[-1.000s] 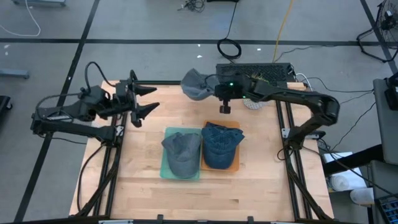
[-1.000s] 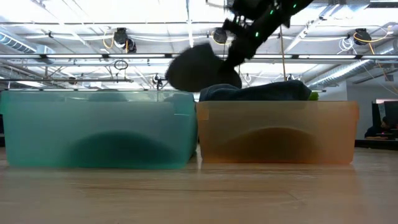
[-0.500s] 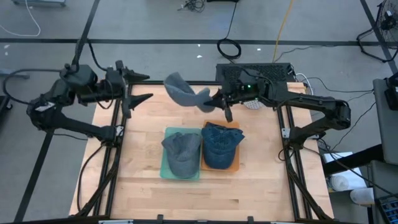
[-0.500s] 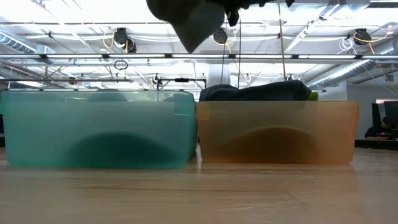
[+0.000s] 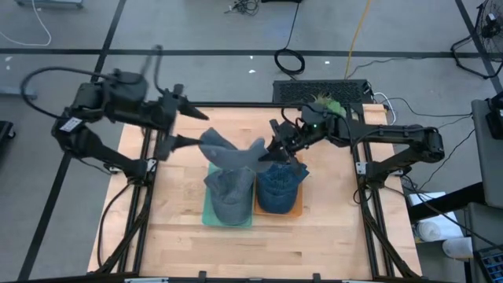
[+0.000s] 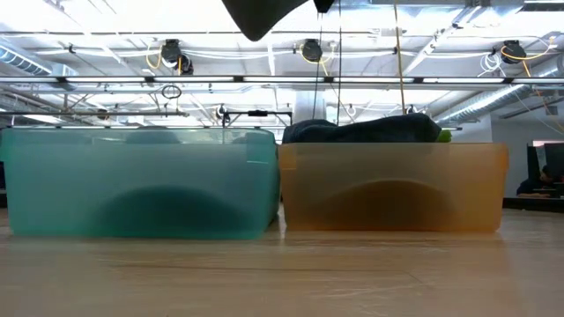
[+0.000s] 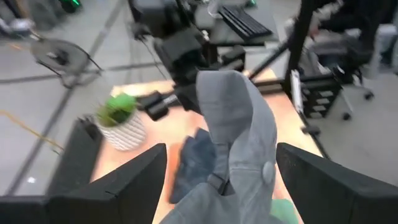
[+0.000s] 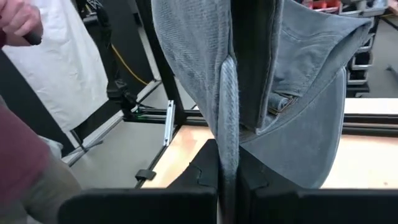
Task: Pick & Place hat
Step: Put the gray cap into the blue bin
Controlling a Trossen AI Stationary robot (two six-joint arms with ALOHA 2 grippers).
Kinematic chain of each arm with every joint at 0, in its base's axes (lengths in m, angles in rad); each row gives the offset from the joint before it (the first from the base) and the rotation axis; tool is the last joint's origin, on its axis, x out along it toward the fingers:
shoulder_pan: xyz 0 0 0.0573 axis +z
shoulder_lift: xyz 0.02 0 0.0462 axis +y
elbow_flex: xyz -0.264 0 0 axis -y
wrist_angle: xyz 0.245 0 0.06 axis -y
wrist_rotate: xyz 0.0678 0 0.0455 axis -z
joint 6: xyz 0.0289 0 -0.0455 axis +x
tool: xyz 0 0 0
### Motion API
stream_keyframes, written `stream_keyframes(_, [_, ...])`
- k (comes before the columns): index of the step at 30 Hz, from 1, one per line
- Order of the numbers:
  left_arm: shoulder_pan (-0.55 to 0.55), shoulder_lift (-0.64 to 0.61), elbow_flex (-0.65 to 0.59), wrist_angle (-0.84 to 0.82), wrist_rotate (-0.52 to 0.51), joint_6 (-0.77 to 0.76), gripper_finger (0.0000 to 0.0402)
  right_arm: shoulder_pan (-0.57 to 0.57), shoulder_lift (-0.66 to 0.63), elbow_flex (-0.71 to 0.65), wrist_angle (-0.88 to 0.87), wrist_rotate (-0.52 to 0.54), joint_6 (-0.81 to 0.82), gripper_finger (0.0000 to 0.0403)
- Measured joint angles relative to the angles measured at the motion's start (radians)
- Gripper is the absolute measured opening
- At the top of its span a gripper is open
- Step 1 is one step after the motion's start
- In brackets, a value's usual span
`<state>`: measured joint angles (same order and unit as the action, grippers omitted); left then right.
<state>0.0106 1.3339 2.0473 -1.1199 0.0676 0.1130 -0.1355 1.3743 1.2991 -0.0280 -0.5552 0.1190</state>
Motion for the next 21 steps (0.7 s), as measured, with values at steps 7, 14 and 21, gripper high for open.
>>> stream_keyframes(7, [-0.051, 0.094, 0.020, -0.025, 0.095, -0.036, 0.0312, 0.020, 0.001, 0.001, -0.016, 0.000, -0.005, 0.0000])
stream_keyframes(14, [-0.090, 0.134, 0.020, -0.103, 0.111, -0.121, 0.0312, 0.020, 0.000, 0.001, -0.037, -0.027, -0.007, 0.0000])
stream_keyframes(21, [-0.101, 0.150, 0.020, -0.177, 0.060, -0.226, 0.0309, 0.027, 0.000, 0.001, -0.034, -0.027, -0.008, 0.0000])
